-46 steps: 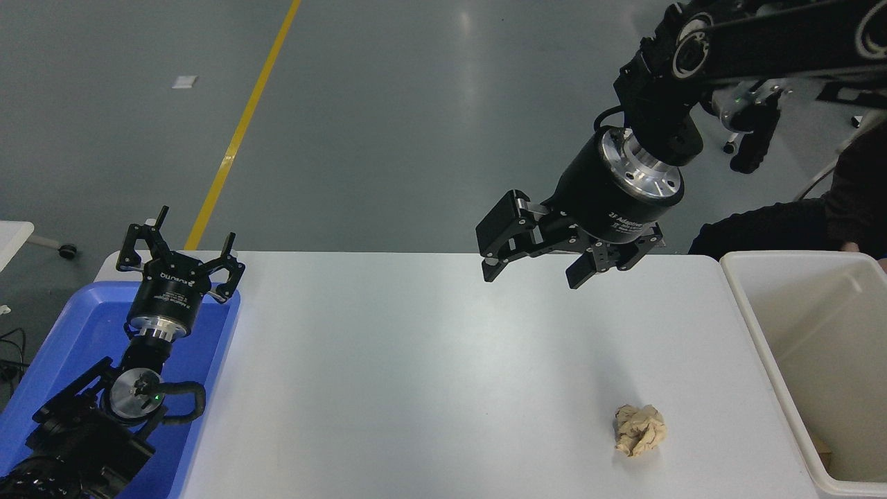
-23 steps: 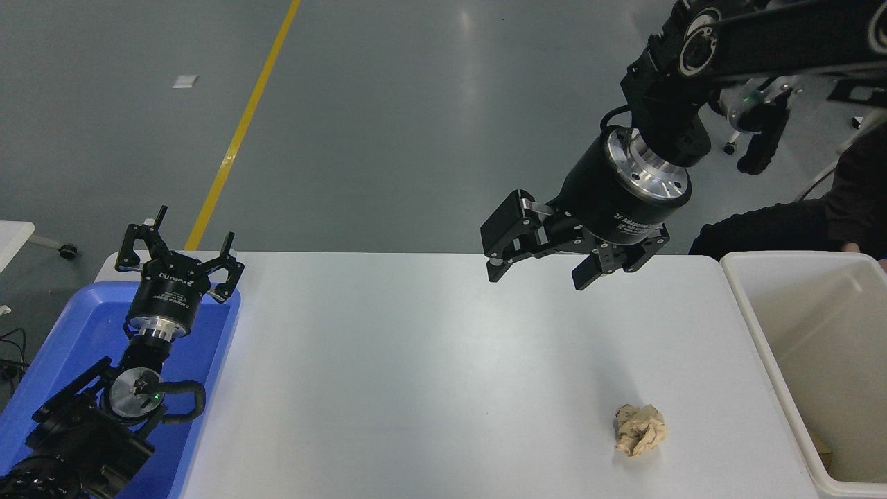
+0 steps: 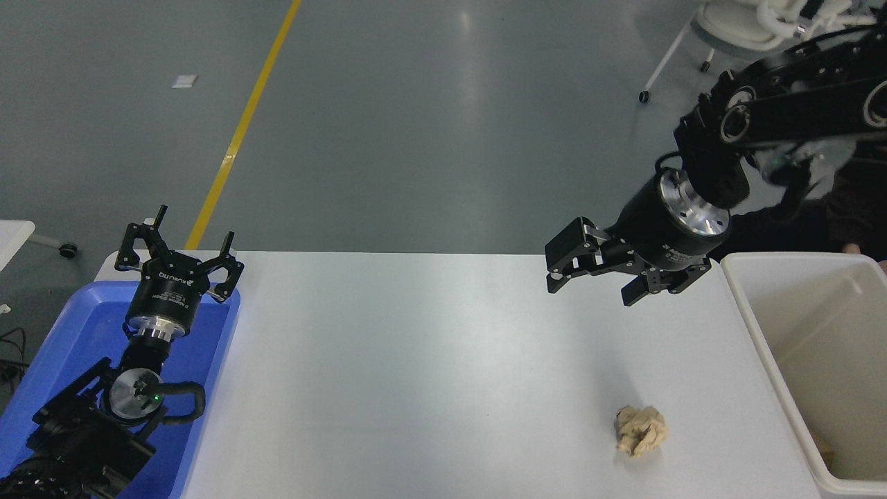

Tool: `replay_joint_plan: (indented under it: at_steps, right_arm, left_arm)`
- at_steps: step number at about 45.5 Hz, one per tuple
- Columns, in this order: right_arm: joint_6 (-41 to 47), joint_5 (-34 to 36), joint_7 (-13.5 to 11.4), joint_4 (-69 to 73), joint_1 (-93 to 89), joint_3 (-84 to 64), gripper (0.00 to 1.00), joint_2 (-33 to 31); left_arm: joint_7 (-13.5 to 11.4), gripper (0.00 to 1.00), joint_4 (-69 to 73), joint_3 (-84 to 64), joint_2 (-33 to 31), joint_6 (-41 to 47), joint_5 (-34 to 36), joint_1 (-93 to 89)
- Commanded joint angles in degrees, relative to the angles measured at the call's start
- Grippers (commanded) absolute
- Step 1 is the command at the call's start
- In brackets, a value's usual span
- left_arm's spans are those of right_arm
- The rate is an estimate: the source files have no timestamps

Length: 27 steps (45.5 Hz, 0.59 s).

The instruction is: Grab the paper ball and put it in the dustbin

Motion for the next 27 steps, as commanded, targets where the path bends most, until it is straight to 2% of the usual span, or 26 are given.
replay_joint_plan:
  at_steps: [1, 8, 19, 27]
  right_arm:
    - [-2.6, -11.49, 0.36, -3.24, -14.81, 5.82, 1.0, -9.05]
    - [-3.04, -20.45, 0.36, -8.34, -26.58, 14.34, 1.0, -10.72]
    - [-5.14, -30.55, 1.24, -14.75, -38.54, 20.58, 1.0, -10.64]
    - [-7.17, -31.71, 1.15, -17.48, -42.86, 23.06, 1.0, -8.62]
  left_arm:
    - [-0.02, 1.0, 0.0, 0.03, 0.0, 0.0, 0.0, -0.04]
    - [-0.02, 1.0, 0.0, 0.03, 0.0, 0.0, 0.0, -0.04]
    - [-0.02, 1.0, 0.0, 0.03, 0.0, 0.0, 0.0, -0.04]
    - [-0.02, 1.0, 0.0, 0.03, 0.0, 0.0, 0.0, -0.13]
